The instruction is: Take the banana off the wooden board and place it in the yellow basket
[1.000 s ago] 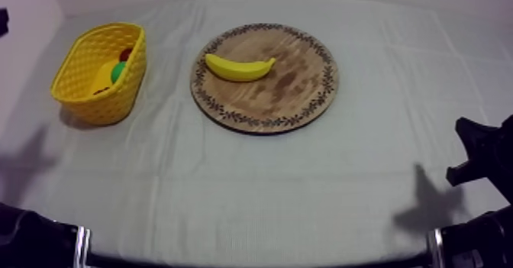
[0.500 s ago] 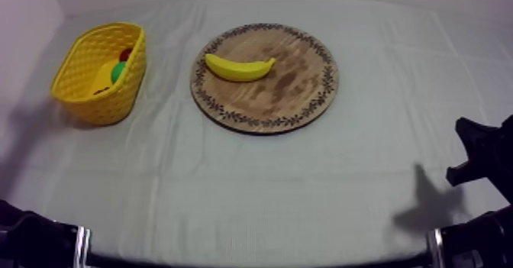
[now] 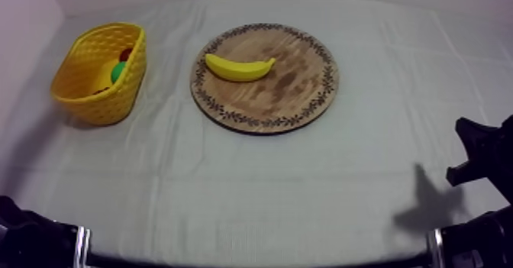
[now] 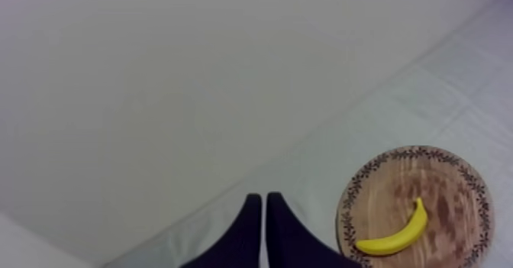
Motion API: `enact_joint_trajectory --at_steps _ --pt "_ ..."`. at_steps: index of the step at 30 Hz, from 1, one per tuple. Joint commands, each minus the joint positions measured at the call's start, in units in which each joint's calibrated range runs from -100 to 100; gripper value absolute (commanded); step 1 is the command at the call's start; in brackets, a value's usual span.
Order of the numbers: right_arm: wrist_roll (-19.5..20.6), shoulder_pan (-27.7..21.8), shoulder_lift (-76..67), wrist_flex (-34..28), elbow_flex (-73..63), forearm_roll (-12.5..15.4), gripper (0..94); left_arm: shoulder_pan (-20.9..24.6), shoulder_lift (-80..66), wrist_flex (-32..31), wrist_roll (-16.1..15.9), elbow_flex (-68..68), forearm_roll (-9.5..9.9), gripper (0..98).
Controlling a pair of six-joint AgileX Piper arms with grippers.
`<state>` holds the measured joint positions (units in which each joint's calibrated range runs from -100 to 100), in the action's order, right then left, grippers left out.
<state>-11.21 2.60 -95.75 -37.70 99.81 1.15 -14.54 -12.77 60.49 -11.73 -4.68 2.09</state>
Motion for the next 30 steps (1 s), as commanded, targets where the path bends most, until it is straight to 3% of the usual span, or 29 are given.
enact_joint_trajectory --at_steps 1,14,21,30 --pt "0.0 0.0 0.0 0.04 -0.03 0.0 0.3 -1.15 1.92 0.92 -0.91 -1.87 -0.04 0.0" --pt "0.0 0.0 0.0 0.04 -0.03 0.0 0.3 -4.93 13.62 2.67 -7.08 -8.31 0.17 0.0" --pt "0.0 0.0 0.0 0.04 -0.03 0.0 0.3 -7.38 20.93 2.76 -8.2 -8.32 3.19 0.0" --pt "0.0 0.0 0.0 0.04 -0.03 0.0 0.3 -9.15 29.2 2.77 -10.42 -6.32 4.72 0.0"
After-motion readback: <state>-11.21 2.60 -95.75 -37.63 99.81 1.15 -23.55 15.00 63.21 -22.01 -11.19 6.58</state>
